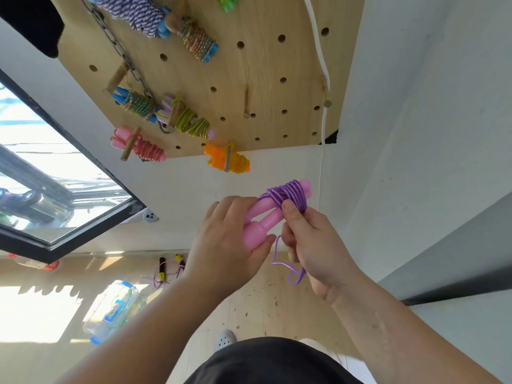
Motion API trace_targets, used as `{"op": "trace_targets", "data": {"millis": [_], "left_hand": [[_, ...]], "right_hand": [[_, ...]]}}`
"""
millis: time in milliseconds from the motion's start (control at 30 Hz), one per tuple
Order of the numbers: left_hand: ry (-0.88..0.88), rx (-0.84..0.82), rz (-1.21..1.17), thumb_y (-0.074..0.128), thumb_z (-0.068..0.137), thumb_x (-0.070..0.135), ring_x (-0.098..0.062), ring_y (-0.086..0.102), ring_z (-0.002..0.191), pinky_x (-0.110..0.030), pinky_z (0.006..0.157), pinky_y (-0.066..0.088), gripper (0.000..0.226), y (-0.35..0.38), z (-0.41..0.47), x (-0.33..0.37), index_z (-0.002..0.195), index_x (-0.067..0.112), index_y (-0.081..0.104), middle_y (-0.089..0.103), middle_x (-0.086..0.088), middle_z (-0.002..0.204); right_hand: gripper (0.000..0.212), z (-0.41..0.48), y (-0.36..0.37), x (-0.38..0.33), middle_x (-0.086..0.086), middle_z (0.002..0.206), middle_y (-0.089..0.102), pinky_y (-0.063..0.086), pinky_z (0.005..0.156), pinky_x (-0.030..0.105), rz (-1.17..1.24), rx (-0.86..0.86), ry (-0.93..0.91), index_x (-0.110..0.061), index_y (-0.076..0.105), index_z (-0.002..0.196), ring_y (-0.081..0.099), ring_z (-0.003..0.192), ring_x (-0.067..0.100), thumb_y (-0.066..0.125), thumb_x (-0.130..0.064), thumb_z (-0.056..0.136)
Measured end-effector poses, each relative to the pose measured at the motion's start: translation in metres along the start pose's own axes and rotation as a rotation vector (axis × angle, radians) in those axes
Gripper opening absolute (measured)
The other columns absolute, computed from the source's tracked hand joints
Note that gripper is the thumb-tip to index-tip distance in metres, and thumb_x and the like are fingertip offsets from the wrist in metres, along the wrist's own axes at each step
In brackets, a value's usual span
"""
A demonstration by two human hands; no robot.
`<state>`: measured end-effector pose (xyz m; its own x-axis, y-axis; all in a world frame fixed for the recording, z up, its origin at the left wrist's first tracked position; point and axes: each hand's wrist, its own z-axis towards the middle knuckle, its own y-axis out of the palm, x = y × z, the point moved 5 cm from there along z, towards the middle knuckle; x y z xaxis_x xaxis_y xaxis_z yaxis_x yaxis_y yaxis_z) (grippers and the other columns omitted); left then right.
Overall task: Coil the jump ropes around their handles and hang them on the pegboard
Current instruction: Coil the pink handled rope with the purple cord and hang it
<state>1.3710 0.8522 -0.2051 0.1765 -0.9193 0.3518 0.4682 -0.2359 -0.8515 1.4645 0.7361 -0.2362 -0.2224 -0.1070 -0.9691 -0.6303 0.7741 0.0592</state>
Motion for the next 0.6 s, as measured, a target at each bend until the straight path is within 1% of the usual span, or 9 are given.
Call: {"op": "trace_targets", "data": {"millis": [33,100,200,233,300,367,400,500,600], "left_hand": [[0.009,0.019,0.002,0.076,0.078,0.046,-0.014,0.054,0.094,-0.027,0.084,0.046,0.06,-0.001,0.002,-0.002,0.123,0.012,0.055,0.061,0.0,0.111],[-0.043,0.027,-0.035,0.073,0.079,0.05,-0.01,0.054,0.088,-0.018,0.08,0.042,0.058,-0.008,0.007,-0.008,0.12,0.013,0.057,0.062,0.006,0.106],[-0.3,0.003,-0.334,0.081,0.082,0.041,-0.003,0.058,0.075,-0.011,0.061,0.042,0.039,-0.021,0.011,-0.015,0.107,0.021,0.058,0.062,0.018,0.088],[-0.343,-0.006,-0.415,0.081,0.083,0.035,-0.001,0.059,0.072,-0.011,0.058,0.043,0.034,-0.021,0.011,-0.014,0.102,0.02,0.057,0.062,0.016,0.081],[-0.403,-0.008,-0.56,0.077,0.087,0.033,-0.002,0.056,0.064,-0.015,0.055,0.044,0.027,-0.019,0.012,-0.011,0.095,0.016,0.057,0.063,0.007,0.082],[-0.531,0.026,-0.785,0.071,0.084,0.038,-0.013,0.052,0.06,-0.027,0.052,0.043,0.032,-0.013,0.012,-0.012,0.087,0.01,0.055,0.06,-0.005,0.076],[-0.612,0.036,-0.904,0.068,0.082,0.038,-0.02,0.051,0.058,-0.031,0.049,0.041,0.036,-0.01,0.011,-0.012,0.085,0.006,0.053,0.058,-0.011,0.073],[-0.821,-0.028,-1.204,0.071,0.081,0.04,-0.026,0.048,0.055,-0.028,0.044,0.034,0.043,0.0,0.006,-0.008,0.091,0.0,0.058,0.059,-0.02,0.077],[-1.007,-0.184,-1.443,0.062,0.079,0.051,-0.023,0.047,0.051,-0.023,0.041,0.031,0.052,0.01,-0.003,0.004,0.096,0.003,0.07,0.06,-0.023,0.079]], "right_hand": [[0.046,0.0,0.001,-0.003,-0.005,0.056,0.04,0.032,0.058,0.032,0.007,-0.021,-0.017,-0.018,0.044,0.067,0.035,0.053,0.014,0.047,-0.044,0.104],[0.044,0.001,-0.002,-0.01,-0.006,0.056,0.041,0.031,0.059,0.03,-0.039,-0.074,-0.093,-0.016,0.045,0.069,0.034,0.054,0.014,0.044,-0.039,0.106],[0.04,0.003,-0.011,-0.017,-0.009,0.055,0.043,0.029,0.058,0.029,-0.137,-0.129,-0.177,-0.01,0.05,0.075,0.034,0.054,0.013,0.041,-0.029,0.109],[0.039,0.004,-0.012,-0.018,-0.009,0.055,0.043,0.029,0.058,0.029,-0.144,-0.141,-0.193,-0.009,0.051,0.077,0.034,0.055,0.013,0.041,-0.028,0.109],[0.037,0.003,-0.011,-0.021,-0.007,0.057,0.043,0.029,0.058,0.03,-0.105,-0.165,-0.232,-0.016,0.055,0.077,0.033,0.056,0.015,0.041,-0.028,0.109],[0.038,0.001,-0.006,-0.022,-0.001,0.059,0.041,0.03,0.056,0.028,-0.046,-0.19,-0.258,-0.04,0.058,0.076,0.032,0.058,0.016,0.042,-0.029,0.109],[0.036,0.0,-0.003,-0.021,0.001,0.06,0.04,0.03,0.056,0.027,-0.028,-0.196,-0.261,-0.046,0.056,0.079,0.032,0.058,0.016,0.042,-0.031,0.108],[0.025,0.0,-0.002,-0.021,0.001,0.059,0.038,0.031,0.057,0.026,0.01,-0.206,-0.261,-0.047,0.052,0.084,0.032,0.058,0.015,0.043,-0.036,0.104],[0.029,0.001,-0.001,-0.021,0.0,0.058,0.037,0.031,0.053,0.023,0.077,-0.24,-0.272,-0.052,0.061,0.083,0.031,0.055,0.015,0.047,-0.038,0.104]]}}
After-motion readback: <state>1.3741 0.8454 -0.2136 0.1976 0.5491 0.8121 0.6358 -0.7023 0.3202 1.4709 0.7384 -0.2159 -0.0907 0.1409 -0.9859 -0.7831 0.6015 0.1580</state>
